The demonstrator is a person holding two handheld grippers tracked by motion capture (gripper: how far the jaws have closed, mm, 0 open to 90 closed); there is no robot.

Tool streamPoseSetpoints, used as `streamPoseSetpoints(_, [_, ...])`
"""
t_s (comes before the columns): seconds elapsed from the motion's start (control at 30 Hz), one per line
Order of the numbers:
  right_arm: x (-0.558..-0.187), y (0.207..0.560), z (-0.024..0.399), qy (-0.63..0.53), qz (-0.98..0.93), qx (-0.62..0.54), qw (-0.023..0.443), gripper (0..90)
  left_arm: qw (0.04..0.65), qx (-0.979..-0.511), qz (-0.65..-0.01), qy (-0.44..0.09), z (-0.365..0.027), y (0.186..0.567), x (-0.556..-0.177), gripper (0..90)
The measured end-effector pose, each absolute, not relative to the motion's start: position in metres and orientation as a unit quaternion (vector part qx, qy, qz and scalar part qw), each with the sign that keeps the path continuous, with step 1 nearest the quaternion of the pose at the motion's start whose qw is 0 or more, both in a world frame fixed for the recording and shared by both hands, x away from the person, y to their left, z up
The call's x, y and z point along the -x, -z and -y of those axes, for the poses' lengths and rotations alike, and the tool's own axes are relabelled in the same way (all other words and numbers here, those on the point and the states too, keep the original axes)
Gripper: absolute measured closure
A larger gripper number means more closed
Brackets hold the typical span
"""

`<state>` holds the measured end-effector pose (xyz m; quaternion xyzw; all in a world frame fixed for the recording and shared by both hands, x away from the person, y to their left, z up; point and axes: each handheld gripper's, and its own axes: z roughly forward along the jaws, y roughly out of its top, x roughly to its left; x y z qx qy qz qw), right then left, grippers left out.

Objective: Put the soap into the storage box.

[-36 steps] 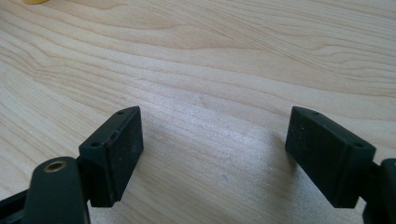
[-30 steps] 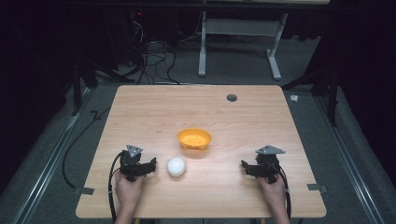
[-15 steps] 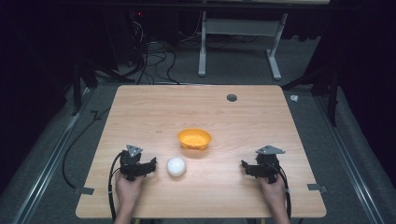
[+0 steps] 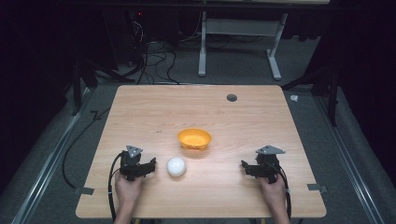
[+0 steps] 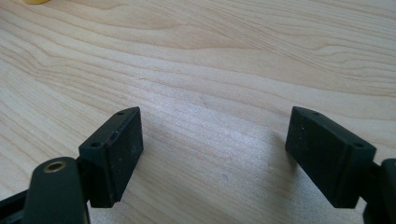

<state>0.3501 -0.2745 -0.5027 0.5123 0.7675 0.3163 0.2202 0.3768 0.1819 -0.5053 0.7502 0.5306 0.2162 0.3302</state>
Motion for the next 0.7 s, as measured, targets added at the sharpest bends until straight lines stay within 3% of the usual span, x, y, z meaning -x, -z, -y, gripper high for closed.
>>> streamPoseSetpoints(0.7, [-0.350, 0.503, 0.274, -0.315, -0.768, -0.512, 0.221, 19.9, 0.391, -0.744, -0.508, -0.189, -0.189, 0.482, -0.360, 20.9])
